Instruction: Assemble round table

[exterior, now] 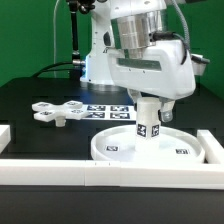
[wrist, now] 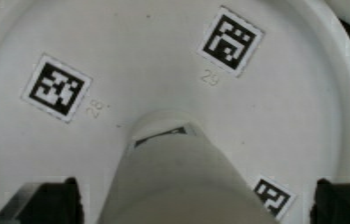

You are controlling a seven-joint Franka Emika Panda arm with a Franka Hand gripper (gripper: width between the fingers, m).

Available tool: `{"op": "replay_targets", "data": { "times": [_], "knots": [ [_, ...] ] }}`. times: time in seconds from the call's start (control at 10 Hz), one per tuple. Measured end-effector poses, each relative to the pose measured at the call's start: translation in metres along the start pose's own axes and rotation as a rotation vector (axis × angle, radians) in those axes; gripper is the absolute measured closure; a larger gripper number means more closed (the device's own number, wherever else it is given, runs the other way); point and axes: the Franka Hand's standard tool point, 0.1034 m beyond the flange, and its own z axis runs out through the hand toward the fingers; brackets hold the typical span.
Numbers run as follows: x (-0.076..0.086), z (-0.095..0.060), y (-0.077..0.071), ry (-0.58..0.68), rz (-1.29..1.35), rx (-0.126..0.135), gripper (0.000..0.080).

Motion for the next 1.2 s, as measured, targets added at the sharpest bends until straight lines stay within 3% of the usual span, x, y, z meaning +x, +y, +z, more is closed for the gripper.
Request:
{"op": "replay_targets", "data": {
  "times": [0.4,0.8,1.2],
  "knots": [
    [0.0009,-0.007,-0.0033,0.028,-0.507,-0.018,0.0151],
    [0.0028,-0.0062,-0.0015,0.026,-0.795,-0.025,0.0151],
    [0.0029,-0.0055,0.0002,0.065,-1.27,-0.068,0.0151]
  ]
}}
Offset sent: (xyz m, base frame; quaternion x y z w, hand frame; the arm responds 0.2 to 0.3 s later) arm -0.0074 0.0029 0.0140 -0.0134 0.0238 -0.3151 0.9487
